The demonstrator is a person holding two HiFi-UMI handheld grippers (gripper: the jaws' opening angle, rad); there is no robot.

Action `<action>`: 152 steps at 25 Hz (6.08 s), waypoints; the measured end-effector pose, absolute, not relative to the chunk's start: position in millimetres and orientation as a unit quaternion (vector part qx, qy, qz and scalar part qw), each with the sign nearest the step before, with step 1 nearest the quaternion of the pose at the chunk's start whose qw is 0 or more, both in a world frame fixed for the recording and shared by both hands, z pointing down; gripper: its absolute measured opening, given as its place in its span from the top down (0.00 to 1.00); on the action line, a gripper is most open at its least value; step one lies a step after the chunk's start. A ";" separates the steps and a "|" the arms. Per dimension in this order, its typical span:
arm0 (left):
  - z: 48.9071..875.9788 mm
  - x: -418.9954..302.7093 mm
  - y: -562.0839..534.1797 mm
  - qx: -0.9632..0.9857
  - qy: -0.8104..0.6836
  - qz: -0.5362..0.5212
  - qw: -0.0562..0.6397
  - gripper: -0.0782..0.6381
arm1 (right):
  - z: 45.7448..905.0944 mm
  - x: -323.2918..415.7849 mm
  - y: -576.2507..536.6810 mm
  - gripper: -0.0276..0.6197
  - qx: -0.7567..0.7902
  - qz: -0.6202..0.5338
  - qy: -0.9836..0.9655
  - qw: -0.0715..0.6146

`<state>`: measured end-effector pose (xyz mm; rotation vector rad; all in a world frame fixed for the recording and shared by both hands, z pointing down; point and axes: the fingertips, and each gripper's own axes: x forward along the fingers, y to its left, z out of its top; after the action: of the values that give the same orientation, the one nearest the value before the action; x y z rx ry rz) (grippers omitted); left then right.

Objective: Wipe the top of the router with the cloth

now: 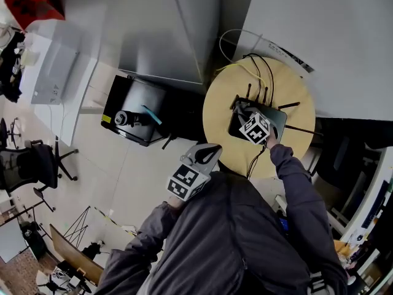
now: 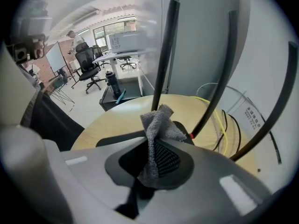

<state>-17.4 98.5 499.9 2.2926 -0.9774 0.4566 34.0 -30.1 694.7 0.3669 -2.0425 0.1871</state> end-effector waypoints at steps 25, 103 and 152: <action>497.5 -18.9 83.5 0.878 -0.339 0.179 0.288 0.89 | 685.6 47.8 16.1 0.91 0.181 0.186 -0.870 0.419; 500.5 -4.9 83.8 0.888 -0.305 0.192 0.285 0.89 | 696.6 139.0 -15.9 0.91 0.318 0.160 -0.814 0.460; 501.6 7.7 76.9 0.888 -0.303 0.195 0.286 0.89 | 696.9 184.4 -9.4 0.91 0.313 0.149 -0.805 0.481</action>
<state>7.7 76.9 501.6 2.3735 -0.8095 0.5216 184.4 -9.4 696.9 0.7625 -1.9635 0.3645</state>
